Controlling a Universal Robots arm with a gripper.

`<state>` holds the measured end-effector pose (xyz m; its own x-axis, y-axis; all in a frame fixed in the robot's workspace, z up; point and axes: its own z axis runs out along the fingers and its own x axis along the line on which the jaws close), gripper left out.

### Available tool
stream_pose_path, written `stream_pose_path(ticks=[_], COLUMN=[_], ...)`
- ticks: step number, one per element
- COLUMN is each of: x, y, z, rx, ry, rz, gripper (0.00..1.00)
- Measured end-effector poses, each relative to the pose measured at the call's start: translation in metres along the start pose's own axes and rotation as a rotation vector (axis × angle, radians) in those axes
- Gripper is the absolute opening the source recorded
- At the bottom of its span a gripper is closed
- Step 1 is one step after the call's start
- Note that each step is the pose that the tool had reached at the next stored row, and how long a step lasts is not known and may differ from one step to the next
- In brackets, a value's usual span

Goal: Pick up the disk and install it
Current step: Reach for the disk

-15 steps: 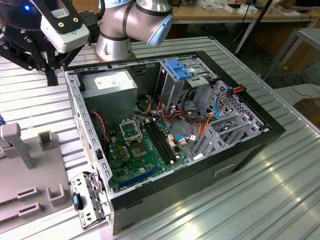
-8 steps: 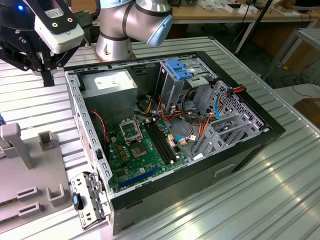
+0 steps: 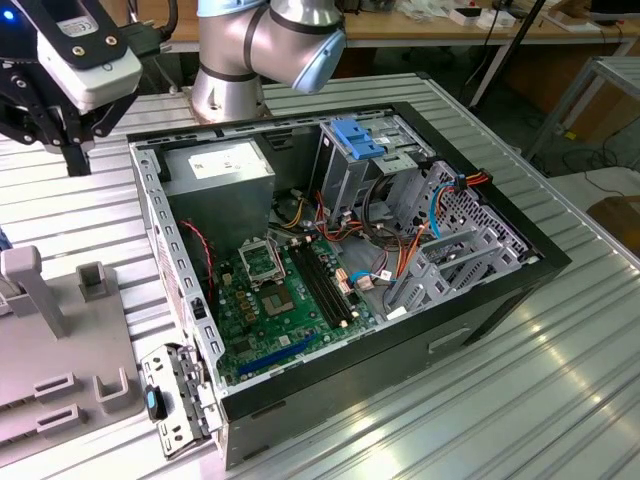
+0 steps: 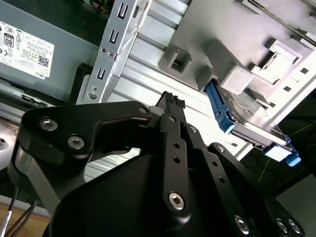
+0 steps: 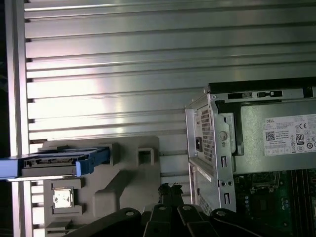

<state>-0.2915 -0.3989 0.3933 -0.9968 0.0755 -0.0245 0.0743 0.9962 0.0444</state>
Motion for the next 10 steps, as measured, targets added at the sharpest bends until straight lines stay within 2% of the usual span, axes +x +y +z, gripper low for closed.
stream_pose_path(ticks=[10], x=[0.0197], y=[-0.0014], z=[-0.0006], rx=[0.0], ry=[0.0001], rz=[0.0], gripper=[0.11])
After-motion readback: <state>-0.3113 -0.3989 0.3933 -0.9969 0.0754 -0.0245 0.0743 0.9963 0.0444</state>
